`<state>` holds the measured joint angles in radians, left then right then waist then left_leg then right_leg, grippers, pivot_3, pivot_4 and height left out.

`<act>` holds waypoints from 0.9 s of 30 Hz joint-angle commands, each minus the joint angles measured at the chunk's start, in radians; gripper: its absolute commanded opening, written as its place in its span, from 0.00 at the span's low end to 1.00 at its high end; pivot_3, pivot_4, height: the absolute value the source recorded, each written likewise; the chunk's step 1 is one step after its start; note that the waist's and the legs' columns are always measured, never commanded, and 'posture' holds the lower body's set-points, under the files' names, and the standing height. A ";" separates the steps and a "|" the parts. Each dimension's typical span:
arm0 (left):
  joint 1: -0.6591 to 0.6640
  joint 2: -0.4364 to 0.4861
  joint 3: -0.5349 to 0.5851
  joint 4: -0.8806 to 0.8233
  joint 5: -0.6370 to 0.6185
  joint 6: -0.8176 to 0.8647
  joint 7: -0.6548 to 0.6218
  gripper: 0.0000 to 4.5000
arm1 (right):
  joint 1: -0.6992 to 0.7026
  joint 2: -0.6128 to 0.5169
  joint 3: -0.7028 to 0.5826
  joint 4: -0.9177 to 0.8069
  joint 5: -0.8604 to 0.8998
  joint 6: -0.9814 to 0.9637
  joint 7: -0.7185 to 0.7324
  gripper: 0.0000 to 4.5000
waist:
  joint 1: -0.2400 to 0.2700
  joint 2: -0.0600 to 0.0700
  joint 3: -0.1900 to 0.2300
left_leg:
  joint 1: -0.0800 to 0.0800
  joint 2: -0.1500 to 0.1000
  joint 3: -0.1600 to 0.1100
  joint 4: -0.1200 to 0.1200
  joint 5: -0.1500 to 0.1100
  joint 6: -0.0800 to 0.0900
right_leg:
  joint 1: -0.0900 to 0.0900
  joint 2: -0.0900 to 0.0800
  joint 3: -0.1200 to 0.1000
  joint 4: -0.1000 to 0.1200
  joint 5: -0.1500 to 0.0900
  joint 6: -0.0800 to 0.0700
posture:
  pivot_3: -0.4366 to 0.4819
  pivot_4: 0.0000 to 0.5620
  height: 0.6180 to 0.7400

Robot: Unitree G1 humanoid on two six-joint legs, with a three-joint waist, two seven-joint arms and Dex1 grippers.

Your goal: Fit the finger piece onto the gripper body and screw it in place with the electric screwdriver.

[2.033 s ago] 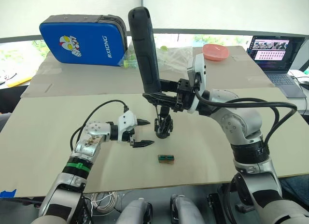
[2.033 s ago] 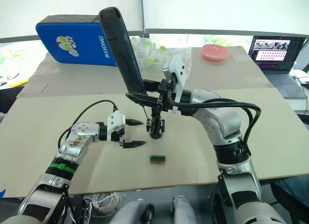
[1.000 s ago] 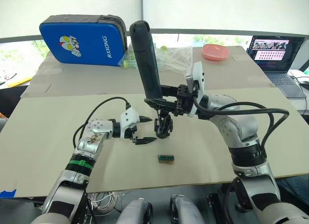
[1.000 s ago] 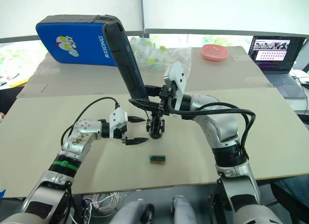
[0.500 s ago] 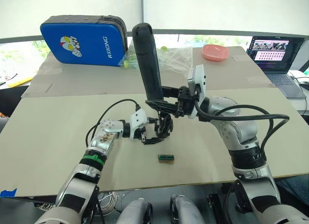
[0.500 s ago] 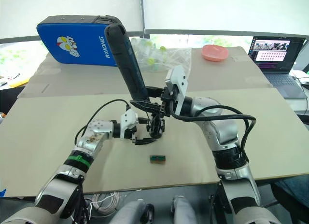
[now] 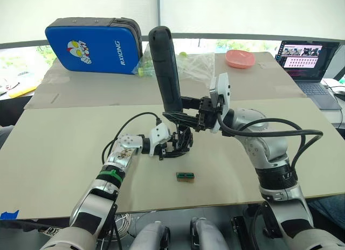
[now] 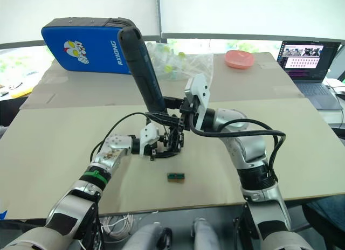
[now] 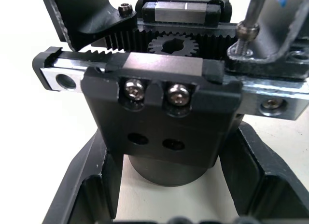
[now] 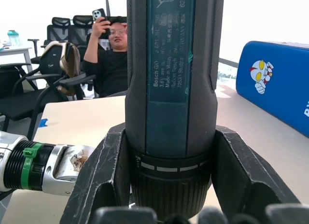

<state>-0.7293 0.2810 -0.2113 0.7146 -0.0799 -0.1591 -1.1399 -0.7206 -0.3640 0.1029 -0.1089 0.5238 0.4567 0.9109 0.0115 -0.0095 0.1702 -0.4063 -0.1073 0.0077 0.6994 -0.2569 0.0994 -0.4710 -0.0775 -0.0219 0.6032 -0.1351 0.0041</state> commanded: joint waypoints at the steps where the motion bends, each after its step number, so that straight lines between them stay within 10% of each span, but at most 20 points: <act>1: -0.018 0.001 0.009 -0.013 -0.001 -0.009 -0.001 0.51 | 0.004 -0.003 -0.020 -0.012 -0.003 -0.022 0.001 0.42 | 0.000 0.000 0.000 | 0.000 0.000 0.000 0.000 0.000 0.000 | 0.000 0.000 0.000 0.000 0.000 0.000 | 0.48 0.27 1.00; 6: -0.020 -0.006 0.014 -0.009 -0.008 -0.010 -0.002 0.51 | 0.005 -0.003 -0.018 -0.008 -0.006 -0.024 0.004 0.42 | 0.000 0.000 0.000 | 0.000 0.000 0.000 0.000 0.000 0.000 | 0.000 0.000 0.000 0.002 0.000 0.000 | 0.48 0.27 1.00; 11: -0.025 -0.006 0.008 -0.004 0.000 -0.003 0.000 1.00 | 0.003 -0.001 -0.015 0.001 -0.008 -0.027 0.007 0.42 | 0.001 0.000 0.000 | 0.000 0.000 0.000 0.000 0.000 0.000 | 0.000 0.000 0.000 0.002 0.000 0.000 | 0.48 0.27 1.00; 16: -0.023 -0.014 0.008 -0.002 -0.002 -0.005 0.002 1.00 | 0.006 0.000 -0.013 0.004 -0.010 -0.030 0.007 0.42 | 0.001 0.000 0.000 | 0.000 0.000 0.000 0.001 0.000 0.000 | 0.000 0.000 0.000 0.004 0.000 0.000 | 0.48 0.27 1.00; 22: -0.027 -0.021 0.017 0.012 -0.007 -0.013 0.000 0.52 | 0.009 0.002 -0.011 0.020 -0.020 -0.039 0.012 0.42 | 0.000 0.000 0.000 | 0.000 0.000 0.000 0.001 0.000 0.000 | -0.001 0.000 0.000 0.004 0.000 0.000 | 0.48 0.27 1.00; 27: -0.026 -0.019 0.013 0.018 -0.001 -0.016 -0.007 0.52 | 0.039 -0.006 0.004 0.060 -0.051 -0.094 0.041 0.42 | 0.000 -0.001 -0.001 | 0.001 0.000 0.000 0.001 0.000 0.000 | 0.000 0.000 0.000 0.004 0.000 0.000 | 0.48 0.27 1.00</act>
<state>-0.7351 0.2621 -0.2056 0.7371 -0.0795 -0.1640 -1.1377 -0.7026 -0.3585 0.1048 -0.0741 0.5038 0.3854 0.9398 0.0119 -0.0105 0.1693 -0.4052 -0.1074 0.0076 0.7000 -0.2570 0.0996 -0.4711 -0.0775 -0.0216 0.6073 -0.1351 0.0041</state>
